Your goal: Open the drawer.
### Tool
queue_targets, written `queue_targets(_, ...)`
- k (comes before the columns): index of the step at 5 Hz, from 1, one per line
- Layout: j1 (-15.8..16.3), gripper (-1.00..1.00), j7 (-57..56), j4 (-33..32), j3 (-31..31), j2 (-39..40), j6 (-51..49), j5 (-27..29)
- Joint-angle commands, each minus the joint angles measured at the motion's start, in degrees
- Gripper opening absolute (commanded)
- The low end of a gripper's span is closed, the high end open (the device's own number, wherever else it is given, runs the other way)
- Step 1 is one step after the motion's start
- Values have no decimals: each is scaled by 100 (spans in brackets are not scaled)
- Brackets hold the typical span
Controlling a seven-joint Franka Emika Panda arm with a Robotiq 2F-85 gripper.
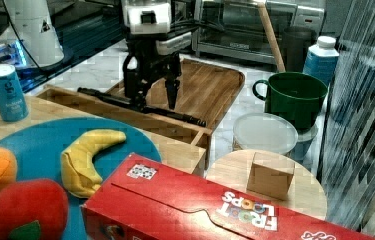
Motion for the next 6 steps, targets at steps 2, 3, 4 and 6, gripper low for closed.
queue_targets(2,1030,100,661,-523,843,-497,-266,20)
queue_targets(3,947,100,759,-554,1073,-543,-132,155)
queue_targets(4,1081,100,1318,-404,1025,-511,-299,-88)
queue_targets(6,1021,100,1358,-140,1237,-541,-677,-56)
